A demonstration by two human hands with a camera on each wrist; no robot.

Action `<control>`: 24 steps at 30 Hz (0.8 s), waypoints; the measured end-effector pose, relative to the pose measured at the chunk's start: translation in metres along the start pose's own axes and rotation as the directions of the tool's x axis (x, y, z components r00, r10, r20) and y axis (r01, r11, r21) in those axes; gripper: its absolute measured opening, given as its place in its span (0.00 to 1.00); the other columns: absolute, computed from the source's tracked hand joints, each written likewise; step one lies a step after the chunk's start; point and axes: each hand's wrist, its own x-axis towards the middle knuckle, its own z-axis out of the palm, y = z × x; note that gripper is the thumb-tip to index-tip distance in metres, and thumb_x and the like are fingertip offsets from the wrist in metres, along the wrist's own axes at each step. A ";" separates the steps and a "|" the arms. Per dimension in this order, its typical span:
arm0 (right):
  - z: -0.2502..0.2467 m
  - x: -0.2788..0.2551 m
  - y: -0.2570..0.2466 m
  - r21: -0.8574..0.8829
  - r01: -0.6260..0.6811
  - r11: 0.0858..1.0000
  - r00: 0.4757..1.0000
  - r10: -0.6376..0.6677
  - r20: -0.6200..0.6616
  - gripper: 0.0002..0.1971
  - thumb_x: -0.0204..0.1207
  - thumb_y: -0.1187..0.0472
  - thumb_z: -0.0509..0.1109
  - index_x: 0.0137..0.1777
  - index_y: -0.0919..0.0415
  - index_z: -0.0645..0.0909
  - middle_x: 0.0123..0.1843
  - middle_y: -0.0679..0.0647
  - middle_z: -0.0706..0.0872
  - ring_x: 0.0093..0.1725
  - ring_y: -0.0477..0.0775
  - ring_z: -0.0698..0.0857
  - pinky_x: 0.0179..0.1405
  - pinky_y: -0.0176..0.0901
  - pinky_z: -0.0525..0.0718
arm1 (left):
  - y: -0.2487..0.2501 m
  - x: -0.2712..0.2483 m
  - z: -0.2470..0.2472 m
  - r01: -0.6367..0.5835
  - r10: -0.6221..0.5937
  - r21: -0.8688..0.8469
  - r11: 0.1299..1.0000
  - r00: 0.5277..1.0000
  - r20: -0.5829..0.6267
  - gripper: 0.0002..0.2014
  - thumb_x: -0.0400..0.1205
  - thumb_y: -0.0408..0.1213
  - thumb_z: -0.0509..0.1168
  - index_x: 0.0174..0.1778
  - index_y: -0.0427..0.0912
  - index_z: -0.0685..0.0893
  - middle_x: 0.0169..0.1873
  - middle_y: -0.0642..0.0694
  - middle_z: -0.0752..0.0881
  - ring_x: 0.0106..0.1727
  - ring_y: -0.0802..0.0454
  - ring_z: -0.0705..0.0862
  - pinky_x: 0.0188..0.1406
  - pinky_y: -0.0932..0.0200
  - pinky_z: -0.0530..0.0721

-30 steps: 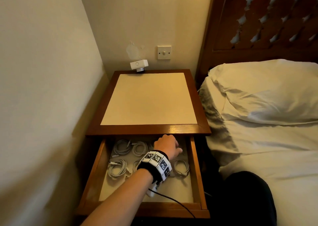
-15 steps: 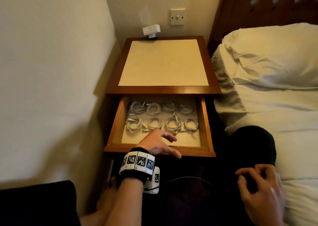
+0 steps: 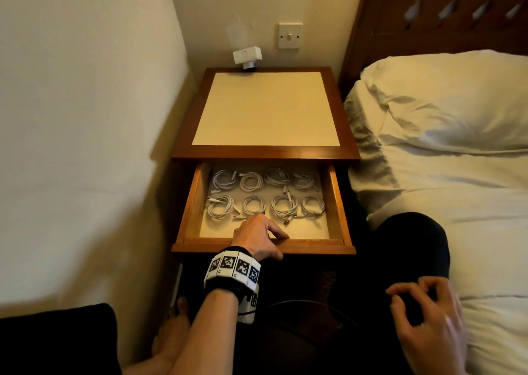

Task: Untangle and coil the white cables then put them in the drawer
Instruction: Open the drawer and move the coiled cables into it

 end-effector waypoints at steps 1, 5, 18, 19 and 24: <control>0.000 0.000 0.001 0.005 0.002 1.000 1.000 -0.002 -0.009 0.15 0.65 0.47 0.60 0.36 0.50 0.87 0.45 0.50 0.72 0.43 0.62 0.80 0.42 0.45 0.71 | 0.002 0.002 0.000 -0.005 0.005 0.000 1.000 1.000 0.002 0.24 0.54 0.42 0.82 0.46 0.63 0.91 0.46 0.62 0.88 0.50 0.57 0.83 0.55 0.50 0.86; 0.002 0.001 0.002 0.005 0.016 1.000 0.999 -0.016 -0.038 0.15 0.65 0.47 0.60 0.35 0.51 0.88 0.43 0.50 0.72 0.40 0.65 0.80 0.42 0.44 0.72 | 0.003 0.005 -0.001 -0.015 0.015 0.007 1.000 1.000 0.012 0.24 0.55 0.40 0.82 0.48 0.60 0.91 0.47 0.60 0.89 0.50 0.56 0.83 0.56 0.49 0.86; 0.004 0.005 0.007 0.051 0.056 0.997 0.997 -0.053 -0.049 0.16 0.65 0.48 0.61 0.33 0.53 0.89 0.41 0.51 0.71 0.35 0.63 0.78 0.51 0.23 0.69 | 0.004 0.005 -0.017 -0.034 0.035 0.098 0.995 0.999 -0.013 0.23 0.59 0.38 0.83 0.50 0.57 0.92 0.43 0.62 0.86 0.45 0.60 0.79 0.47 0.59 0.80; 0.003 0.006 0.006 0.059 0.066 0.996 0.997 -0.063 -0.053 0.16 0.65 0.48 0.61 0.33 0.53 0.89 0.40 0.51 0.71 0.34 0.63 0.78 0.51 0.23 0.69 | 0.004 0.005 -0.016 -0.033 0.035 0.095 0.995 0.999 -0.017 0.23 0.59 0.38 0.83 0.50 0.57 0.92 0.44 0.61 0.86 0.45 0.59 0.80 0.49 0.57 0.82; 0.001 0.008 0.009 0.083 0.092 0.992 0.995 -0.089 -0.038 0.15 0.65 0.48 0.61 0.33 0.51 0.88 0.39 0.52 0.71 0.32 0.60 0.77 0.51 0.26 0.70 | 0.005 0.006 -0.016 -0.031 0.035 0.109 0.994 0.999 -0.034 0.23 0.60 0.38 0.82 0.50 0.57 0.91 0.48 0.59 0.88 0.49 0.57 0.81 0.53 0.54 0.83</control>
